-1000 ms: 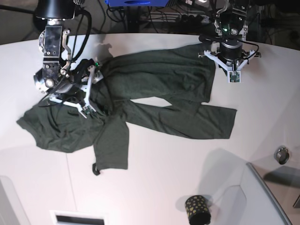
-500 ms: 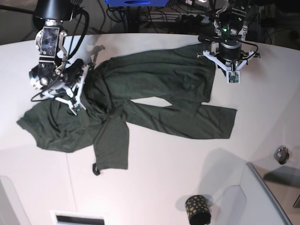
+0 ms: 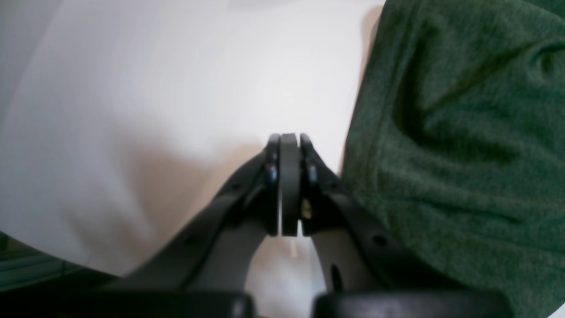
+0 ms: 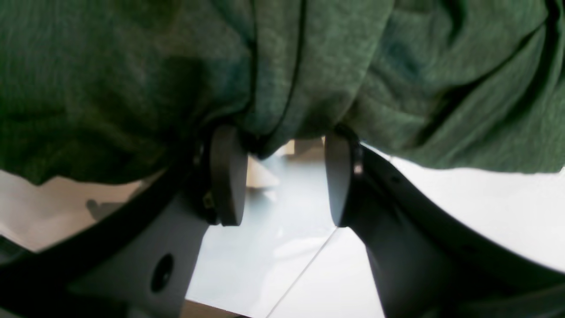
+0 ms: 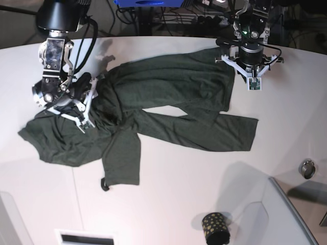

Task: Layout the t-shirt on the table in an organized manner, then fold the t-shirt properly
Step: 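Grasp the shirt fabric with the right gripper and lift it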

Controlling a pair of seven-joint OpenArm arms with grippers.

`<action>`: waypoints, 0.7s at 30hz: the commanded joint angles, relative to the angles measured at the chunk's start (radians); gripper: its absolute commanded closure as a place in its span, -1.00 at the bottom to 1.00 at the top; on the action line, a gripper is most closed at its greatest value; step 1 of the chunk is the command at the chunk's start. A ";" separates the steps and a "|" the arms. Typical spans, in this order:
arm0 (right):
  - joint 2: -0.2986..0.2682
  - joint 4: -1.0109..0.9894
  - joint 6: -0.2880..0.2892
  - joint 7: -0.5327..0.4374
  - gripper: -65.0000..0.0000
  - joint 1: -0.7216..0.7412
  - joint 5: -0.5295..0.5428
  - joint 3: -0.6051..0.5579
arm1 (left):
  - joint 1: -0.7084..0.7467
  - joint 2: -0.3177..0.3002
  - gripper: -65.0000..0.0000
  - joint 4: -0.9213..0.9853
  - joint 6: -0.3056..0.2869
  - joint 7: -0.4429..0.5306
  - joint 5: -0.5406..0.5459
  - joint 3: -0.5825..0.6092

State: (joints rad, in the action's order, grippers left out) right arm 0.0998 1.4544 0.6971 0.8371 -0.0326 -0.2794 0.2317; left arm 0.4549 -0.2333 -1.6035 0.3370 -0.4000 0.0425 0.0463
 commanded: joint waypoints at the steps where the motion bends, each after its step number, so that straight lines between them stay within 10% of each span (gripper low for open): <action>1: -0.004 0.004 0.001 -0.011 0.30 0.017 0.002 0.001 | 0.003 -0.007 1.00 -0.014 0.007 0.020 -0.010 -0.006; 6: -0.004 0.010 0.001 -0.005 1.00 0.018 -0.001 0.001 | 0.006 -0.007 1.00 -0.014 0.007 0.020 -0.010 -0.006; 21: -0.007 0.401 0.001 0.212 0.98 -0.117 -0.002 -0.010 | -0.025 -0.002 1.00 -0.002 0.007 0.020 0.000 0.005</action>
State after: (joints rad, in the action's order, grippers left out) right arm 0.0990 1.8359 0.6991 1.0584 -0.1608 -0.2768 0.2245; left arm 0.4294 -0.2298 -1.5932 0.3374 -0.4000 0.0544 0.0540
